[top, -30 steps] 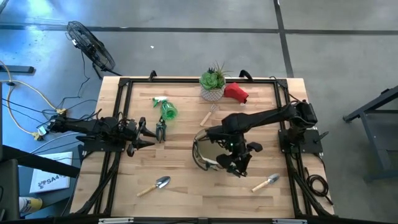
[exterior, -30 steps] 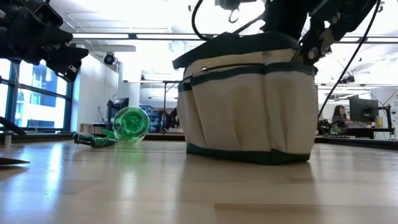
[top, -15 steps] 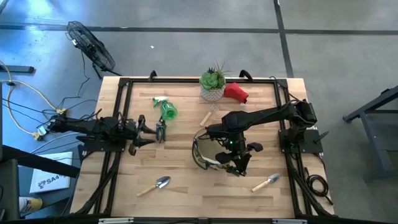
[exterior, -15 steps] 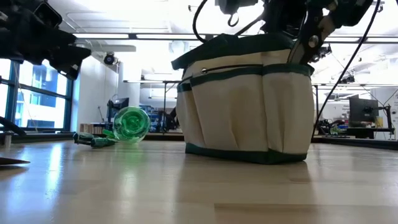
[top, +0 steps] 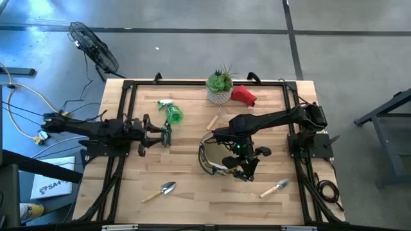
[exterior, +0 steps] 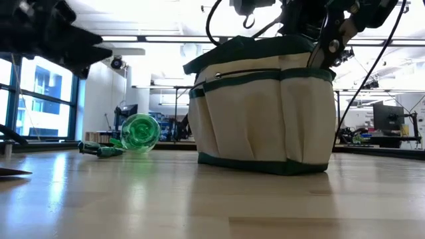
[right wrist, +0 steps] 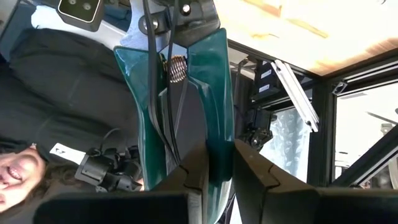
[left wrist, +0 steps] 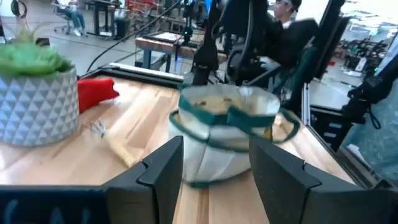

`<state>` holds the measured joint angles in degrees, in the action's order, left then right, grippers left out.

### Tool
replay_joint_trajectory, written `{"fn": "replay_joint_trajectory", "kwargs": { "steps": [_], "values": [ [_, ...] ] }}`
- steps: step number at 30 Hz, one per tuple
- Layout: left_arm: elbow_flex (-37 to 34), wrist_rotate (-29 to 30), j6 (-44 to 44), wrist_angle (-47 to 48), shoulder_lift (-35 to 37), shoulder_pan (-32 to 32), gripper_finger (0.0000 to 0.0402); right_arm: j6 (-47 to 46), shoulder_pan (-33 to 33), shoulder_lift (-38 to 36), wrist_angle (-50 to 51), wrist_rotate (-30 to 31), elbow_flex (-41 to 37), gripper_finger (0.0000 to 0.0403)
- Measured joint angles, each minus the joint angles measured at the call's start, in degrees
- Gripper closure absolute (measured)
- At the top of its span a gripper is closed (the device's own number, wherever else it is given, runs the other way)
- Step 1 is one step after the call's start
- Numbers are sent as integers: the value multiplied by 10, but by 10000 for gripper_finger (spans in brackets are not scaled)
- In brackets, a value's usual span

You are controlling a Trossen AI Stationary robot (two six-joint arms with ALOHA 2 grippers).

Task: Pick & Place Garden tools in Gardening bag
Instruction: Put the right green shear scissors into the gardening bag

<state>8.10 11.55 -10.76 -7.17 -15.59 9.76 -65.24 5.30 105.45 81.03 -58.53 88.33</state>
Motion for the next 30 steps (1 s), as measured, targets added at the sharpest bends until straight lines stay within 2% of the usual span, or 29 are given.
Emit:
{"fn": "replay_joint_trajectory", "kwargs": {
  "steps": [3, 7, 10, 13, 15, 18, 20, 26, 30],
  "values": [
    [68, 0, 10, -4, -87, 0, 222, 5, 0, 0, 0, 1, 0, 367],
    [156, 7, 64, 31, -223, -8, 222, 6, 0, 0, 0, 2, 0, 367],
    [215, 21, 78, 82, -335, -53, 222, 6, 0, 0, -1, 5, 0, 367],
    [257, 2, 93, 112, -427, -115, 222, 6, 0, 0, 0, 13, 0, 367],
    [267, -43, 119, 99, -472, -151, 222, 6, 0, 0, -1, 21, 0, 367],
    [274, -160, 160, 41, -531, -204, 222, 10, 0, 0, -1, 27, 0, 367],
    [281, -217, 180, -4, -560, -232, 222, 14, 0, 0, -2, 31, 0, 367],
    [301, -296, 210, -60, -645, -283, 222, 42, 0, 0, -2, 48, 0, 367],
    [324, -349, 178, -129, -702, -284, 222, 40, 0, 0, -1, 50, 0, 367]
  ]
}}
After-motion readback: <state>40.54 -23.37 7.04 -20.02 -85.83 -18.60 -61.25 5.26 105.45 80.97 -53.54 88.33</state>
